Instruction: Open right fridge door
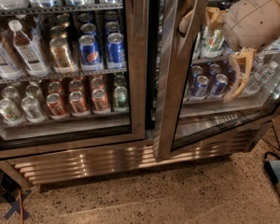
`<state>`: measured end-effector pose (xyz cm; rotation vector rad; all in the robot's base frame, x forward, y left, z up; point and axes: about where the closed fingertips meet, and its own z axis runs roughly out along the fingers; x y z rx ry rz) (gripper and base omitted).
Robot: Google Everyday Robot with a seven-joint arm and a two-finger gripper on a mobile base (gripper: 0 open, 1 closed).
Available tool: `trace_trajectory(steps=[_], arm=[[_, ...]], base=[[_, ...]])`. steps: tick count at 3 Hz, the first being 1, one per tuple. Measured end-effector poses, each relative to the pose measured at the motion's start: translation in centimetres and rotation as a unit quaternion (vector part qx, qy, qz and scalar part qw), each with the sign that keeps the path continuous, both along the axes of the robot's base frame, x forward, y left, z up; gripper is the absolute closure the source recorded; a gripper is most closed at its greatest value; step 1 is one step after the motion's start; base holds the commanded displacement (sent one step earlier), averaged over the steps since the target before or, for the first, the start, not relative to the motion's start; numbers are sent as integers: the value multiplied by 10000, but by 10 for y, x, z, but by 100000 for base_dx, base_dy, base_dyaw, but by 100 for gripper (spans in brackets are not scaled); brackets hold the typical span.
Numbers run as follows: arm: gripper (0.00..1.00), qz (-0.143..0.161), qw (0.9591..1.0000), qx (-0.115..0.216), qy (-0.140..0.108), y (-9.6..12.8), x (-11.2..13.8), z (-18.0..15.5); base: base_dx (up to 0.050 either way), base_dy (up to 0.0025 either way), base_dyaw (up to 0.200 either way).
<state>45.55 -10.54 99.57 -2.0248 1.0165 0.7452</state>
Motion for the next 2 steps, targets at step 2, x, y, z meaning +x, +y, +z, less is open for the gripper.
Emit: trace_trajectory(steps=[2], arm=[[0, 0, 10000, 0, -1, 0, 0, 0]], base=[[0, 0, 0]])
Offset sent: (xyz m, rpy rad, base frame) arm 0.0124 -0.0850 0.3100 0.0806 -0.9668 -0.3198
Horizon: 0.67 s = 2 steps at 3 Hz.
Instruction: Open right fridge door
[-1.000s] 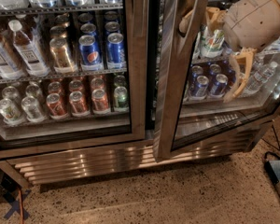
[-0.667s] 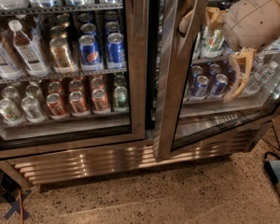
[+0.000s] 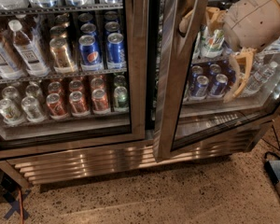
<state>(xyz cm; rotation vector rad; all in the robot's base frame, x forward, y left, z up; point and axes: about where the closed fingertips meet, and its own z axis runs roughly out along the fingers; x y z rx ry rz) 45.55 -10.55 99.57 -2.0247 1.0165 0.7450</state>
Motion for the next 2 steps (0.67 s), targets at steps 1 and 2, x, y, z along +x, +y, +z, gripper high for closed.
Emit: trace_trajectory(steps=[1, 2], arm=[[0, 0, 10000, 0, 0, 0, 0, 0], [0, 0, 10000, 0, 0, 0, 0, 0]], base=[[0, 0, 0], [0, 0, 0]])
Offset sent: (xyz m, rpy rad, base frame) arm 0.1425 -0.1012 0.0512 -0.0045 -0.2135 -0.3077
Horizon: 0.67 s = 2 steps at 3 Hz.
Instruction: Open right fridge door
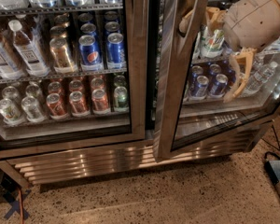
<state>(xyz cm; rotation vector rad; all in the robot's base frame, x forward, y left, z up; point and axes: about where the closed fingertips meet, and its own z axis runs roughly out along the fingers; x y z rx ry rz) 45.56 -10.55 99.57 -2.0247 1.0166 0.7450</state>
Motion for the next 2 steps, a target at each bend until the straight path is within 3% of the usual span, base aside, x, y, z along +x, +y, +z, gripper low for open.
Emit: trace_trajectory(steps=[2], arm=[[0, 0, 10000, 0, 0, 0, 0, 0]], base=[[0, 0, 0]])
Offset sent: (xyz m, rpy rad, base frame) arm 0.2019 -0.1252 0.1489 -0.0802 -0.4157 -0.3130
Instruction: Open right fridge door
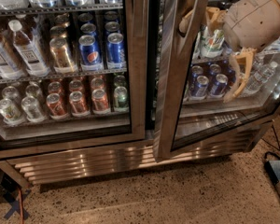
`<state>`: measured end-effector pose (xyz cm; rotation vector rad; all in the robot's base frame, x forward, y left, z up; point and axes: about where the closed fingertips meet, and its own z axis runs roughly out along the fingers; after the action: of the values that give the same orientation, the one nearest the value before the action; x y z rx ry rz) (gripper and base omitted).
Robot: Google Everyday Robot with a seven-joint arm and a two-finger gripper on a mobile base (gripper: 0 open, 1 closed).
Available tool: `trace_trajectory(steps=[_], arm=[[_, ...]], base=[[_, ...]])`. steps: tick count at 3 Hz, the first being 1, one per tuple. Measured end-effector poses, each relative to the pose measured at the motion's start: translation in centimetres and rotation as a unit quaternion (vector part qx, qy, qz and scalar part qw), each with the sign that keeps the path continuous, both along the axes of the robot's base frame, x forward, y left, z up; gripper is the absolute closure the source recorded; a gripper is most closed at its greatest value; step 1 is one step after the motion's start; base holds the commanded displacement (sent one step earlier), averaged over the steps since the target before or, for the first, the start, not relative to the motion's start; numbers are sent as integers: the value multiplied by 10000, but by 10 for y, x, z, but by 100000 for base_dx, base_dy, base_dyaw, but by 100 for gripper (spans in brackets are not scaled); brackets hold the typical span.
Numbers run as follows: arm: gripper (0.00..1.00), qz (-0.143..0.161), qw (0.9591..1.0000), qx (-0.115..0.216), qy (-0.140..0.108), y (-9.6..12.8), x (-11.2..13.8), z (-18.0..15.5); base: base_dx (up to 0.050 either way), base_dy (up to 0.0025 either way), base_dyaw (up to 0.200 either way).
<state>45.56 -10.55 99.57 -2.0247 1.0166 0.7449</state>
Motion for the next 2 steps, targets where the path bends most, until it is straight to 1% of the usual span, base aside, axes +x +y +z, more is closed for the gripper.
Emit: trace_trajectory(steps=[2], arm=[[0, 0, 10000, 0, 0, 0, 0, 0]], base=[[0, 0, 0]])
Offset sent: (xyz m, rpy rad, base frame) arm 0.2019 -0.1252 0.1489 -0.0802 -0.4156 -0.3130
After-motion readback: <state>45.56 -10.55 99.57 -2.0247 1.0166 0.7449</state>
